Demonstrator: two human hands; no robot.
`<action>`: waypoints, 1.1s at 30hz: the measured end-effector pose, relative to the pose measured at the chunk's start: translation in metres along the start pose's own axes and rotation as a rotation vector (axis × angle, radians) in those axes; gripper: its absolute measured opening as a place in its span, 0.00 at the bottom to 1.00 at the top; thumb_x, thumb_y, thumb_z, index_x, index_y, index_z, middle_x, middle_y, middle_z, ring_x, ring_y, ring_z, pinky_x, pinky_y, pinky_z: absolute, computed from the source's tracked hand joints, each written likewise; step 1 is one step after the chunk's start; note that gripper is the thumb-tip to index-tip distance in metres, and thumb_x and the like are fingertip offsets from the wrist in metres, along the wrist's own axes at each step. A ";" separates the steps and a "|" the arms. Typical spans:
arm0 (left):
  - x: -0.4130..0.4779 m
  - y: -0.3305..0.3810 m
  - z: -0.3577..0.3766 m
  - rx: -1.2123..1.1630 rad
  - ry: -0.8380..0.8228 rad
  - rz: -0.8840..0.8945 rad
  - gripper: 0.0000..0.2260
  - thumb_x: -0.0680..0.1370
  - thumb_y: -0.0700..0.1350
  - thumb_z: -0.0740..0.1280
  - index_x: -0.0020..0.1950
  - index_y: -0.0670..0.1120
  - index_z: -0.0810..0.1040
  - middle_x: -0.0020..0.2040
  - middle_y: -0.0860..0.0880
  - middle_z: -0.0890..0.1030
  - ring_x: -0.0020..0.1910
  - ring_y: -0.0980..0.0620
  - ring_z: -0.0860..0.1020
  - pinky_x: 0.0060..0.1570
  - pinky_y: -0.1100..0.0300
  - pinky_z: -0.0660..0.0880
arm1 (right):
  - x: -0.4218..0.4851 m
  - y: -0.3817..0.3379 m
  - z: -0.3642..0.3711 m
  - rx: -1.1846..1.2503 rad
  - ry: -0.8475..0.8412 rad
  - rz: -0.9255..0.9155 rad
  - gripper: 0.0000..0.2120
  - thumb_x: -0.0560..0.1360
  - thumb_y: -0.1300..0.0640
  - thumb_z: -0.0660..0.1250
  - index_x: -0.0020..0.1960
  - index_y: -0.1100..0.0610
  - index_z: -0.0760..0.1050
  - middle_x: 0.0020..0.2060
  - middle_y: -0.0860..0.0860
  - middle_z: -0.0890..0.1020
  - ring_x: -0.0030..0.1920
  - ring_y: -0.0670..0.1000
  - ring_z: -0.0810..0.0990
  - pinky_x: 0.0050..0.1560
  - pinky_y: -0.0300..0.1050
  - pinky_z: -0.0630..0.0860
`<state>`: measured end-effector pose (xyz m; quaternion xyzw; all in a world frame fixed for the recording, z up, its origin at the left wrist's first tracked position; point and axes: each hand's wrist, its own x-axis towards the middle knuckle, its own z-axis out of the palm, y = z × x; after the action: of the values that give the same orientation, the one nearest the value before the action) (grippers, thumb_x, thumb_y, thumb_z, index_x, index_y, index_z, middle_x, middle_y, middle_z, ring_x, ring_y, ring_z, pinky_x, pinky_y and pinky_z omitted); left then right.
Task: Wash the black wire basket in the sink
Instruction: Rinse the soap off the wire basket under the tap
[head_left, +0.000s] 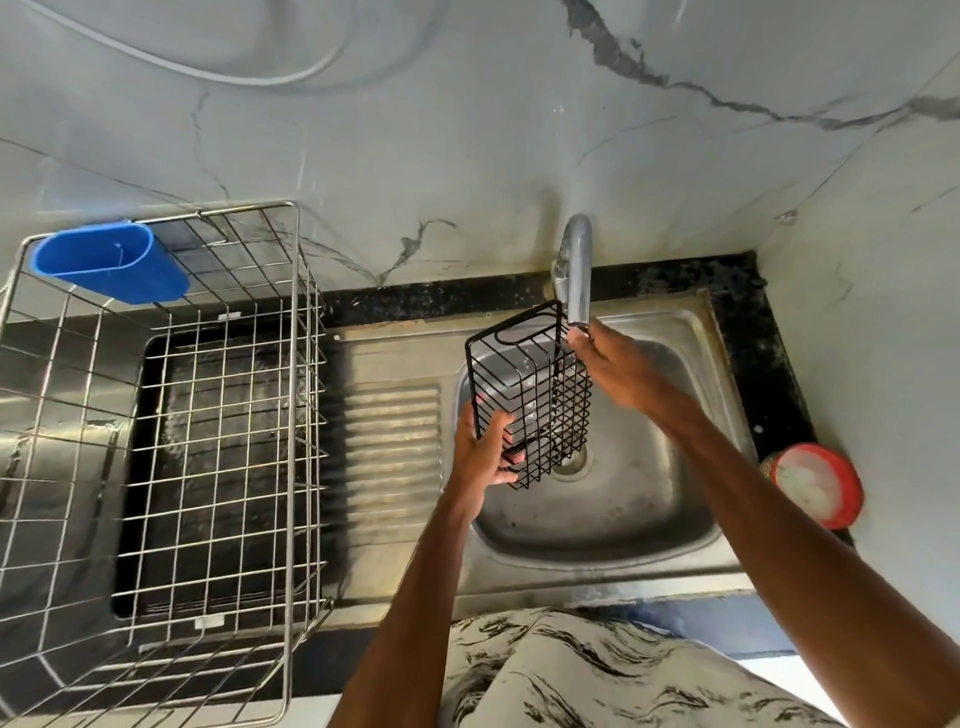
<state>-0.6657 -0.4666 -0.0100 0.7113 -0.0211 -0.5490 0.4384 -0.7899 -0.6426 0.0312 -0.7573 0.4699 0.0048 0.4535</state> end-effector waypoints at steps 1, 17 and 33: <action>-0.001 0.003 0.000 0.006 -0.007 -0.002 0.23 0.83 0.51 0.67 0.75 0.62 0.64 0.47 0.52 0.78 0.52 0.39 0.86 0.48 0.42 0.84 | 0.003 -0.002 -0.004 0.143 -0.028 0.059 0.27 0.83 0.39 0.54 0.75 0.55 0.65 0.60 0.53 0.76 0.55 0.49 0.76 0.58 0.53 0.75; 0.005 0.025 -0.018 -0.078 -0.007 -0.002 0.22 0.87 0.49 0.59 0.81 0.47 0.64 0.78 0.38 0.69 0.69 0.37 0.76 0.67 0.43 0.76 | -0.016 -0.025 -0.017 0.254 -0.033 0.092 0.18 0.81 0.43 0.65 0.57 0.57 0.81 0.49 0.58 0.84 0.54 0.63 0.82 0.62 0.59 0.76; 0.026 0.096 0.018 0.424 0.055 0.130 0.38 0.71 0.49 0.81 0.76 0.50 0.64 0.65 0.50 0.76 0.58 0.47 0.75 0.60 0.46 0.76 | -0.022 -0.021 0.013 0.016 0.180 -0.049 0.11 0.74 0.40 0.71 0.46 0.47 0.80 0.46 0.47 0.81 0.47 0.47 0.79 0.46 0.45 0.76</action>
<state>-0.6265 -0.5493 0.0322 0.7992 -0.1700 -0.4834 0.3142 -0.7812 -0.6151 0.0473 -0.7623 0.4903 -0.0780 0.4153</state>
